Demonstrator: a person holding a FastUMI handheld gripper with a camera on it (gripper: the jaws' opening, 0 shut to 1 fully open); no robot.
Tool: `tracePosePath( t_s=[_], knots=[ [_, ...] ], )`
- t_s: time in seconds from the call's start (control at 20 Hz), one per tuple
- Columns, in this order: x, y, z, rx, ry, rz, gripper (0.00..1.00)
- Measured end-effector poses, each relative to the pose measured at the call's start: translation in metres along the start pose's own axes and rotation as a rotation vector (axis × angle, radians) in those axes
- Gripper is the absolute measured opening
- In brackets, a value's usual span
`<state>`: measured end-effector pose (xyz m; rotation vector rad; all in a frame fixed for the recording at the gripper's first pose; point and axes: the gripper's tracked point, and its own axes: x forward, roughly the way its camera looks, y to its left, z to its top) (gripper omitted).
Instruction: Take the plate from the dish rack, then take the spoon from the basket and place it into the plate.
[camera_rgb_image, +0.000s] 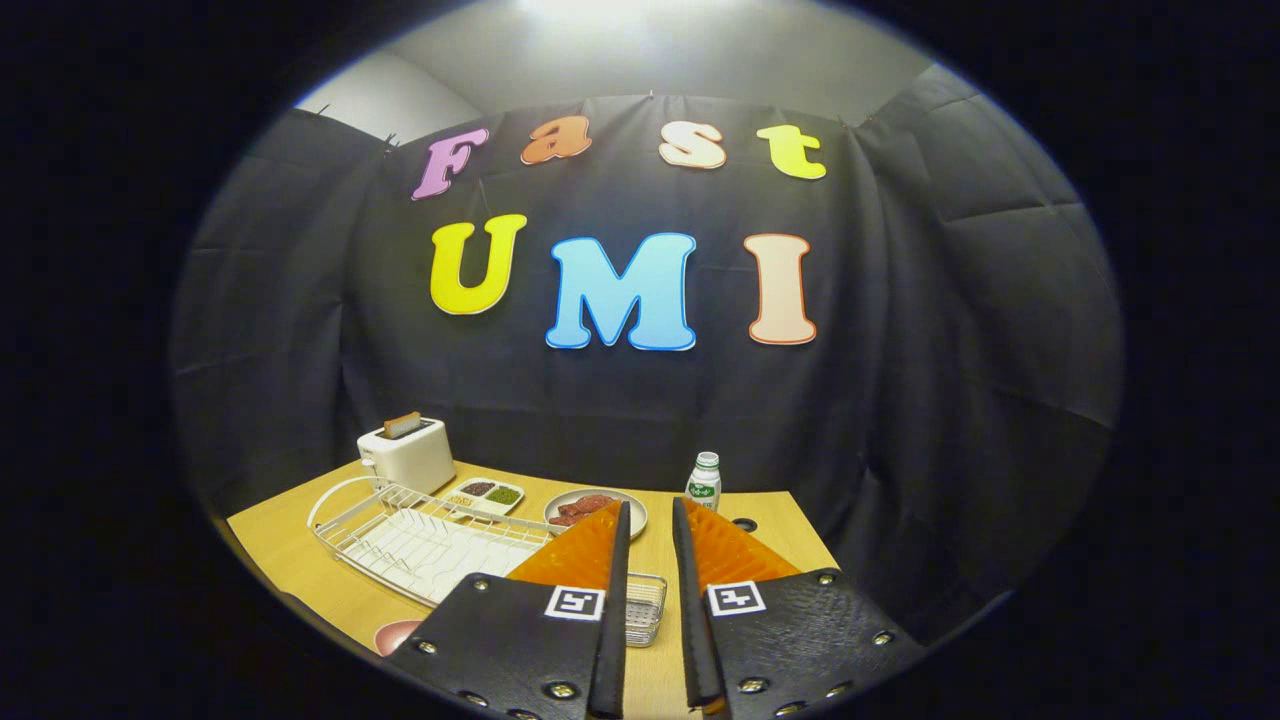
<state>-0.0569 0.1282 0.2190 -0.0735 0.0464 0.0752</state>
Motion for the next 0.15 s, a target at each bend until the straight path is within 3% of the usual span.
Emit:
tracePosePath(
  t_s=[0.15],
  knots=[
    [0.0092,-0.0094,-0.0025,-0.001,-0.008,0.013,0.23]
  ],
)
